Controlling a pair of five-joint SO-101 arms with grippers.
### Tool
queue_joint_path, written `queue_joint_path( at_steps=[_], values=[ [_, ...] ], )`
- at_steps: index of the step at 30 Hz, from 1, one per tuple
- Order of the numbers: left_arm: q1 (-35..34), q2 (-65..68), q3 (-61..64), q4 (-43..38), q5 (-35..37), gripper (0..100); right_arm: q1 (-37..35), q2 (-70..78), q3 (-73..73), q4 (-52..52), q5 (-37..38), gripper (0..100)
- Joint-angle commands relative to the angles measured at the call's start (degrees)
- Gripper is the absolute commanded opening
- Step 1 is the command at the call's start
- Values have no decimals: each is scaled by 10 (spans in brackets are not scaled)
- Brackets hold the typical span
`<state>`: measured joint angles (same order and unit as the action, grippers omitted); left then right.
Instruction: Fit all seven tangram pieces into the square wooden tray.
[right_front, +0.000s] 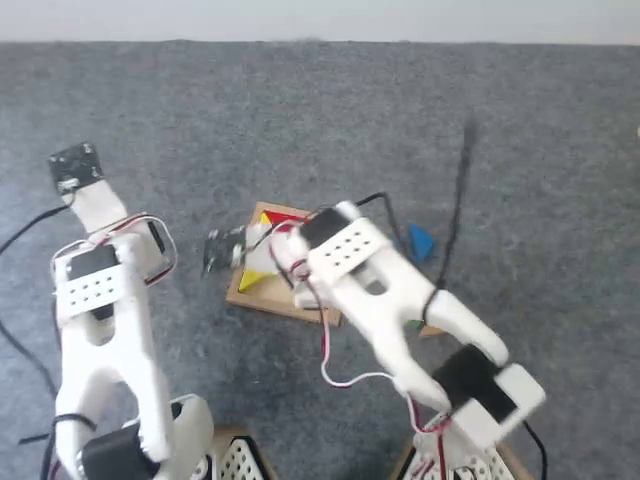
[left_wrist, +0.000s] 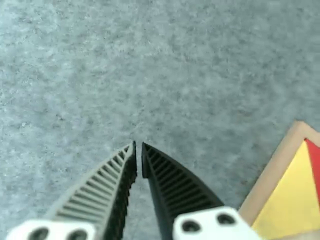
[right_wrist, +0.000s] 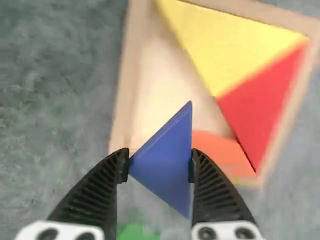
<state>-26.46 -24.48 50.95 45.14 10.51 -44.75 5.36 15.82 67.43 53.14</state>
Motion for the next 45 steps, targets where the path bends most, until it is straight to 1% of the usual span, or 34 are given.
queue_joint_path(
  at_steps=[1, 7, 12, 15, 22, 27, 28, 30, 34, 37, 40, 43, 45],
  values=[
    [-5, -6, 0, -5, -14, 24, -32, 23, -33, -15, 40, 34],
    [-8, -6, 7, -19, -20, 24, -29, 48, -43, -1, 72, 47],
    [-8, -6, 7, -19, -20, 24, -27, 48, -44, 3, 77, 154],
    [-8, -4, 7, -20, -20, 24, -24, 44, -44, 9, 77, 195],
    [-8, -3, 7, -20, -21, 24, -8, 42, -81, 62, 78, 204],
    [-8, -3, 8, -20, -21, 24, 0, 20, -84, 63, 72, 201],
    [-8, -3, 8, -20, -21, 24, 0, 8, -84, 63, 59, 194],
    [-8, -4, 8, -20, -21, 24, 0, -23, -84, 45, -7, 147],
    [-8, -4, 8, -20, -21, 24, -2, -51, -67, 7, -212, 6],
    [-8, -3, 7, -20, -21, 24, -13, -38, -37, -22, -305, 27],
    [-8, -3, 7, -20, -21, 24, -37, -22, -16, -45, -346, 16],
    [-8, -3, 7, -21, -21, 24, -55, 0, -6, -55, -349, 8],
    [-8, -3, 9, -27, -21, 24, -52, 12, -6, -56, -349, 8]
  ],
)
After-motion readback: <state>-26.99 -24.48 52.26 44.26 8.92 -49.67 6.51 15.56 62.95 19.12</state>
